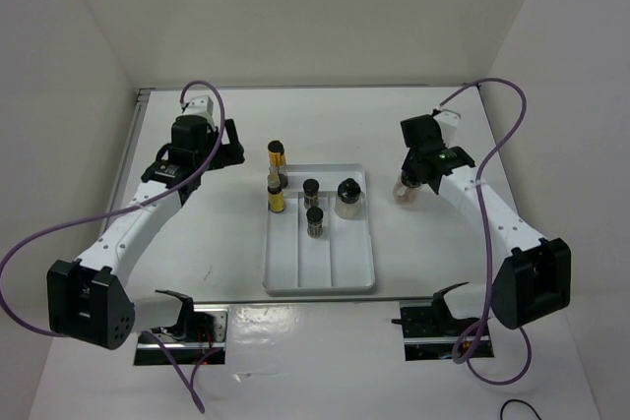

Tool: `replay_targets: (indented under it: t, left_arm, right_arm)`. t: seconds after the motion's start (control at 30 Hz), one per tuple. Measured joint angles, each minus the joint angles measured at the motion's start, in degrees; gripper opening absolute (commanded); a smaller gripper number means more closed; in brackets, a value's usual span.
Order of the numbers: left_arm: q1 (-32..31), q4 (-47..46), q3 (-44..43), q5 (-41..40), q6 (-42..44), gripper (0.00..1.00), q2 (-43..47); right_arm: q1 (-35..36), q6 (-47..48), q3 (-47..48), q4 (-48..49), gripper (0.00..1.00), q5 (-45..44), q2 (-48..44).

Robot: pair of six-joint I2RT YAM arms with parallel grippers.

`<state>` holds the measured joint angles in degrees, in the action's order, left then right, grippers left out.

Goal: Organize the condiment bottles

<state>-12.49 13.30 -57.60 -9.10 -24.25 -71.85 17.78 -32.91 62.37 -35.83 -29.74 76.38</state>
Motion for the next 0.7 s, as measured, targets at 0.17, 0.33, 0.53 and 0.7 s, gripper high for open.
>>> replay_targets:
  t: [0.17,0.33,0.53,0.7]
  left_arm:
    - [0.0,0.0,0.2,0.0,0.0,1.00,1.3]
    - [0.0,-0.1,0.2,0.0,0.0,1.00,2.4]
    - [0.0,-0.5,0.7,0.0,0.0,1.00,3.7]
    - [0.0,-0.9,1.4,0.0,0.0,1.00,5.3]
  right_arm:
    - [3.1,0.7,0.5,-0.5,0.00,2.1,-2.0]
    - [6.7,0.9,0.7,-2.6,0.00,3.9,-2.8]
    - [11.2,0.6,0.8,-5.8,0.00,5.8,-4.6]
    - [12.7,-0.5,0.7,-6.4,0.00,8.8,-8.4]
